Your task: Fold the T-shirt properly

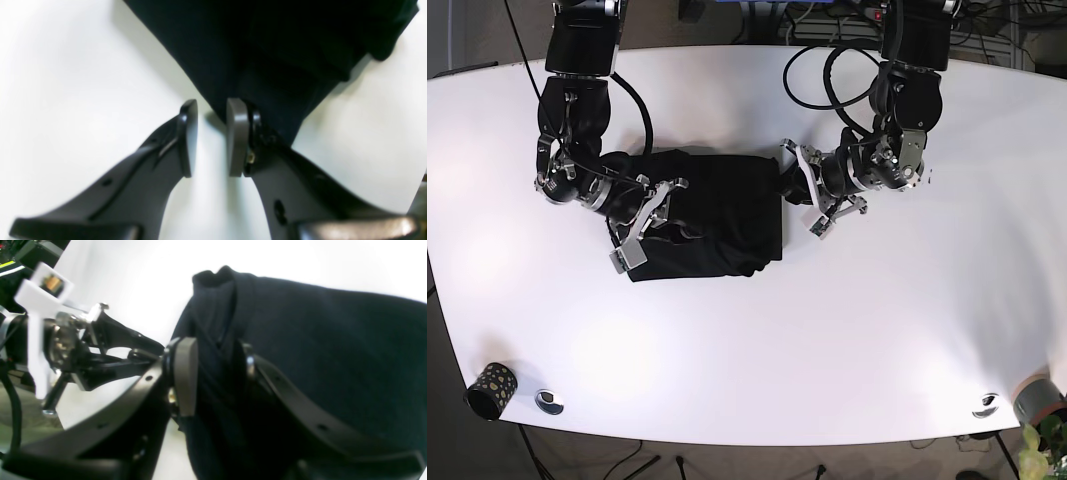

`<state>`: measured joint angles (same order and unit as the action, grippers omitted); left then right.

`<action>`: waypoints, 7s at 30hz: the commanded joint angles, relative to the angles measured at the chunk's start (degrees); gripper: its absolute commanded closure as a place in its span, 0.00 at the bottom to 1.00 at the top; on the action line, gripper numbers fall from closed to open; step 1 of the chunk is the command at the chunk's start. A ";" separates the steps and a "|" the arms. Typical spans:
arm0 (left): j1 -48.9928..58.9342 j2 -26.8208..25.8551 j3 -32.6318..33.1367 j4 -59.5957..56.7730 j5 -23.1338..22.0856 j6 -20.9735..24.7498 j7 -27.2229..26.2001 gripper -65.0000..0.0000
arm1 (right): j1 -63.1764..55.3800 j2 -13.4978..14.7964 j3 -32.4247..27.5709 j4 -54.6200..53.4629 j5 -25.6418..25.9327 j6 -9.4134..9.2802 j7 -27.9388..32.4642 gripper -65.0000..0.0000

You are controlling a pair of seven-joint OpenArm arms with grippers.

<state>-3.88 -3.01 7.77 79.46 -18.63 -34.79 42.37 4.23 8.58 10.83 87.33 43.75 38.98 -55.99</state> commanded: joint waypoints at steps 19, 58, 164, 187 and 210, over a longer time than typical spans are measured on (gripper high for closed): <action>-2.14 0.41 1.50 -1.97 -1.10 -0.34 -1.97 0.80 | -5.50 2.89 4.25 8.54 6.50 0.89 -3.40 0.30; -1.35 0.32 -2.72 10.34 -1.10 0.10 -4.08 0.80 | -1.81 3.77 0.64 6.08 6.67 0.45 -3.22 0.32; 1.29 -0.82 5.72 13.15 4.35 -5.08 -7.16 0.80 | 2.94 1.31 0.64 5.46 -13.64 1.02 -2.78 0.83; -0.30 -3.37 8.27 2.87 3.91 -2.89 -7.34 0.80 | -0.49 6.50 1.08 -9.31 -13.02 1.02 8.38 0.84; 3.04 -1.87 -0.52 19.13 4.26 -0.78 -0.83 0.67 | -4.10 2.63 -6.92 0.36 -17.42 1.02 2.84 0.84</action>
<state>0.01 -4.95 7.40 97.41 -13.34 -36.95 42.54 -0.45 12.10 4.62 86.54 26.20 39.48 -53.98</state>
